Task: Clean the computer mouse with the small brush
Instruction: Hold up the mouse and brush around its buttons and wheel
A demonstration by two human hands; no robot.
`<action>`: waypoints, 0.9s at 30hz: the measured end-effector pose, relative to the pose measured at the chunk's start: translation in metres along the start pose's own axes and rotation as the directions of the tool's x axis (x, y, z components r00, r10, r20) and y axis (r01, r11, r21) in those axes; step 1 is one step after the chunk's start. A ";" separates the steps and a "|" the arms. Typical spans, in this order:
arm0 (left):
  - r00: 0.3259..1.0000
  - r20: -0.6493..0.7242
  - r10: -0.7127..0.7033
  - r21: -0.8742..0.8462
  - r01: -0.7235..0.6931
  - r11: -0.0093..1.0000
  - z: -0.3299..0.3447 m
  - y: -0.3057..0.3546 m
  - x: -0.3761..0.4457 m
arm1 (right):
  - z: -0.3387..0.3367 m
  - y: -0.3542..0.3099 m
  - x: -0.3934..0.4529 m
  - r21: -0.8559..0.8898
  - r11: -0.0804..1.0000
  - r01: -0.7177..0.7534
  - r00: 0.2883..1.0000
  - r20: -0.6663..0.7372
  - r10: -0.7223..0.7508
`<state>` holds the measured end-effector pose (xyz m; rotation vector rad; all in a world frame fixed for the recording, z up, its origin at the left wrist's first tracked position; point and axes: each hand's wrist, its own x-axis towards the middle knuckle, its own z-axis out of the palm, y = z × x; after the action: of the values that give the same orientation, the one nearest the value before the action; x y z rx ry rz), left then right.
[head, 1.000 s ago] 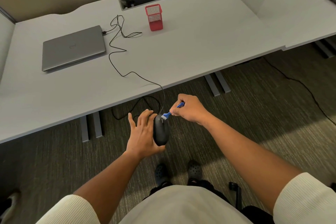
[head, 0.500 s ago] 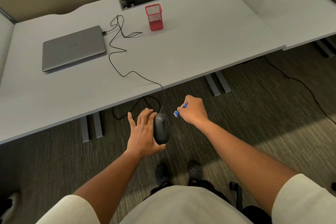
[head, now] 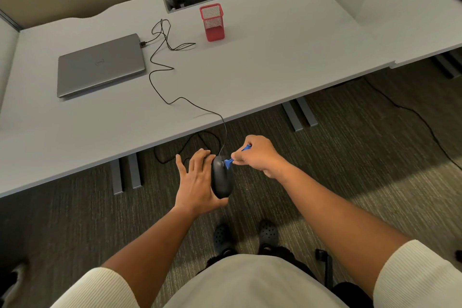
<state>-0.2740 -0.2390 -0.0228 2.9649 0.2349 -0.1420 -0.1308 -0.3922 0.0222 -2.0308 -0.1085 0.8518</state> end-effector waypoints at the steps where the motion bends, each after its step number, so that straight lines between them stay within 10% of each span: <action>1: 1.000 -0.005 -0.004 -0.008 0.004 1.000 0.000 -0.001 0.000 | -0.001 -0.001 0.000 0.119 0.992 -0.033 0.998 0.061 0.026; 5: 0.999 -0.036 -0.012 -0.053 0.010 0.999 0.001 -0.003 -0.002 | -0.003 0.004 0.002 -0.007 1.000 -0.019 0.997 -0.077 0.018; 13: 0.980 0.015 -0.200 -0.477 0.183 0.859 0.009 -0.009 -0.005 | -0.017 0.028 0.009 0.273 0.962 -0.023 0.999 -0.040 0.036; 21: 0.972 0.058 -0.229 -0.540 0.223 0.811 0.015 -0.014 -0.007 | -0.033 0.024 0.007 0.237 0.970 -0.053 0.932 0.361 -0.038; 27: 0.978 0.052 -0.203 -0.490 0.202 0.848 0.017 -0.017 -0.007 | -0.023 0.022 0.008 0.016 0.998 0.068 0.998 0.011 -0.068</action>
<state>-0.2847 -0.2268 -0.0418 2.4226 0.5033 -0.0872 -0.1164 -0.4187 0.0093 -1.9966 -0.1761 0.8191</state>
